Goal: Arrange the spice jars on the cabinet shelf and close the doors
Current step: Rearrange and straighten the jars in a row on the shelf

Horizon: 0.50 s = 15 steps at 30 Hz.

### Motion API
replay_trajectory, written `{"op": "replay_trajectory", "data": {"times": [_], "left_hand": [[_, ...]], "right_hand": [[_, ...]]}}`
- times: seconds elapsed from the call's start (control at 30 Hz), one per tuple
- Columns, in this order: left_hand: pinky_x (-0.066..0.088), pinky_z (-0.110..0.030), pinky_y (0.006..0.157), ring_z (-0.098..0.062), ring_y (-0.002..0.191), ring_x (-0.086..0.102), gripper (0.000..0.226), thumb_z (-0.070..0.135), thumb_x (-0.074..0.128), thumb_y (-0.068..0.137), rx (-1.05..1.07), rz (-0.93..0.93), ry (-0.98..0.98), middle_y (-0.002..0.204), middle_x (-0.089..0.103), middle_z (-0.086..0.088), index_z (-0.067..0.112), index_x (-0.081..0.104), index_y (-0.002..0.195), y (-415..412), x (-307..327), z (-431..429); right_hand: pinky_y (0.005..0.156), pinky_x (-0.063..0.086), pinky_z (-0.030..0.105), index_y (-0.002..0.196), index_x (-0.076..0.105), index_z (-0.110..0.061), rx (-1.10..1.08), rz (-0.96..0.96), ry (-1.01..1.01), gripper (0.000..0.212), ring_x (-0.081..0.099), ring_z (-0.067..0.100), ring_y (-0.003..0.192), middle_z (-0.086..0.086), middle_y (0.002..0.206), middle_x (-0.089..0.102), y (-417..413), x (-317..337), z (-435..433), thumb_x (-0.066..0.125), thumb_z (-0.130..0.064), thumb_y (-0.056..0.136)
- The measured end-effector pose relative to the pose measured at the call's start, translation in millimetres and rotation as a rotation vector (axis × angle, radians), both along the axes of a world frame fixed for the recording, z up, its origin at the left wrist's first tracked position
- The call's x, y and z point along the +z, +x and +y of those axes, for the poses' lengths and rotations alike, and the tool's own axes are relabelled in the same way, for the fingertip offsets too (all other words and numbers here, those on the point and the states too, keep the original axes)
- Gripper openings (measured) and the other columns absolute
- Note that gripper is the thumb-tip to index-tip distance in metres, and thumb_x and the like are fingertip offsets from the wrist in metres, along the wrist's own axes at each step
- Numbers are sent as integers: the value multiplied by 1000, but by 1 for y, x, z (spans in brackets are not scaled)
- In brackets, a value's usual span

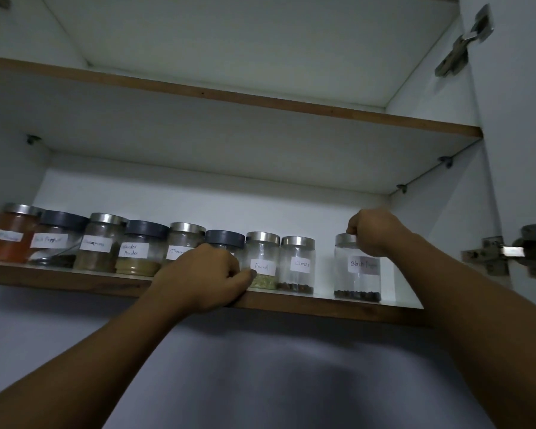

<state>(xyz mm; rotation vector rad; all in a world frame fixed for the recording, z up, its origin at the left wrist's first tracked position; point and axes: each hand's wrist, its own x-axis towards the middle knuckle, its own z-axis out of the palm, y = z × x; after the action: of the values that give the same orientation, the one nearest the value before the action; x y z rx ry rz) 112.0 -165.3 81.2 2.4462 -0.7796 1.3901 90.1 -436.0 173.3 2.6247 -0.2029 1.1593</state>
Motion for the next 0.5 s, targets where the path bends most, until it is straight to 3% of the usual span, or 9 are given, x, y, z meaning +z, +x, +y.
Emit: {"op": "replay_trajectory", "data": {"times": [0.2, 0.33, 0.5], "left_hand": [[39, -28, 51, -15, 48, 49, 63, 66, 27, 71, 1, -37, 8, 48, 49, -5, 9, 45, 50, 0, -1, -2], [42, -30, 53, -17, 51, 52, 67, 68, 27, 72, 12, -35, 28, 52, 54, -9, 6, 50, 55, 1, 1, -1], [40, -28, 53, -15, 51, 50, 66, 67, 27, 72, 22, -56, 39, 51, 52, -5, 8, 49, 54, 0, 0, -2]], "right_hand": [[85, 46, 30, 114, 62, -8, -48, 63, -81, 30, 54, 22, 106, 9, 115, 62, 37, 0, -3, 49, -3, 88], [77, 36, 24, 116, 59, -6, -69, 160, -144, 31, 50, 17, 99, 9, 120, 59, 52, -2, -6, 45, -2, 89], [92, 38, 25, 125, 51, -7, -82, 198, -158, 35, 45, 20, 119, 10, 129, 49, 65, -7, -9, 50, -10, 90]]}}
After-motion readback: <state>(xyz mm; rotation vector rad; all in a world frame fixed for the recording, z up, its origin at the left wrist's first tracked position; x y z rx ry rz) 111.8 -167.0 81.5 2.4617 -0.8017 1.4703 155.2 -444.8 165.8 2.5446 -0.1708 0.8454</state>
